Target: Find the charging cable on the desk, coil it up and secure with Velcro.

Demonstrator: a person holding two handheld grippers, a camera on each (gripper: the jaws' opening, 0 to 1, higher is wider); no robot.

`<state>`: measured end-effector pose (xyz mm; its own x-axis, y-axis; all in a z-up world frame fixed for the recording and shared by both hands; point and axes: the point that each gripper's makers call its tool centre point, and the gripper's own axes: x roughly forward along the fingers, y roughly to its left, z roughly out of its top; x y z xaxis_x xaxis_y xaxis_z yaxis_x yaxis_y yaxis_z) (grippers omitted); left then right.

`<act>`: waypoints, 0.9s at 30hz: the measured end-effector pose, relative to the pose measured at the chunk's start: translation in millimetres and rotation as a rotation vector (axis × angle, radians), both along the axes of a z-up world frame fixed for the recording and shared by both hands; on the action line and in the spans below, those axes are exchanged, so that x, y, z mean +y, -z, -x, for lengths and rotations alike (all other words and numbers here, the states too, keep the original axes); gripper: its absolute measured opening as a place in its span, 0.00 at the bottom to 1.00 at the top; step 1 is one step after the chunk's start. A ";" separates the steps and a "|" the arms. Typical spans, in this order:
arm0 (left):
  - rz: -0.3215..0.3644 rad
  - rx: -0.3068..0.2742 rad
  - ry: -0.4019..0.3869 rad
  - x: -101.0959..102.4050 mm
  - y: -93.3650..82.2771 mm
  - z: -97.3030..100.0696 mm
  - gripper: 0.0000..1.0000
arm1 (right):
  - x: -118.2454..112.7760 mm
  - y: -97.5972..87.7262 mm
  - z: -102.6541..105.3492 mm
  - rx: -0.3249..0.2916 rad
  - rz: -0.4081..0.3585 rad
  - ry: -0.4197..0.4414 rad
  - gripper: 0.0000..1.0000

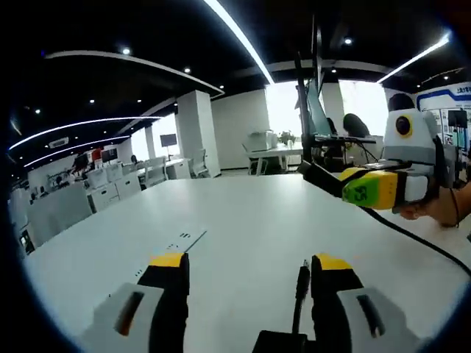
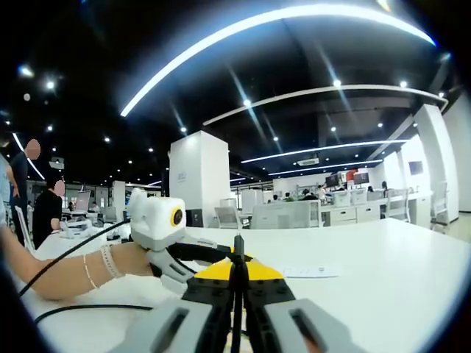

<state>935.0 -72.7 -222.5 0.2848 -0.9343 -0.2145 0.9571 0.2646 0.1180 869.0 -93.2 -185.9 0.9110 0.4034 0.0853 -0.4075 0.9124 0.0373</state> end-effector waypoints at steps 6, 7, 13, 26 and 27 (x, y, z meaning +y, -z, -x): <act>0.076 -0.014 -0.015 11.6 -33.6 2.1 0.67 | 0.4 -1.0 0.4 -0.004 -0.002 0.000 0.06; 0.082 -0.017 -0.014 12.6 -38.4 3.9 0.67 | 0.3 0.2 -0.1 -0.003 0.002 0.000 0.06; 0.075 -0.025 -0.052 31.1 -51.6 12.2 0.67 | 0.9 11.9 -4.6 0.020 -0.003 -0.012 0.06; -0.086 -0.038 -0.308 154.3 -22.0 1.0 0.68 | 12.7 12.6 -14.6 0.000 0.058 -0.085 0.06; -0.092 -0.032 -0.321 162.7 -17.5 1.4 0.67 | 14.0 13.8 -15.8 0.000 0.066 -0.094 0.06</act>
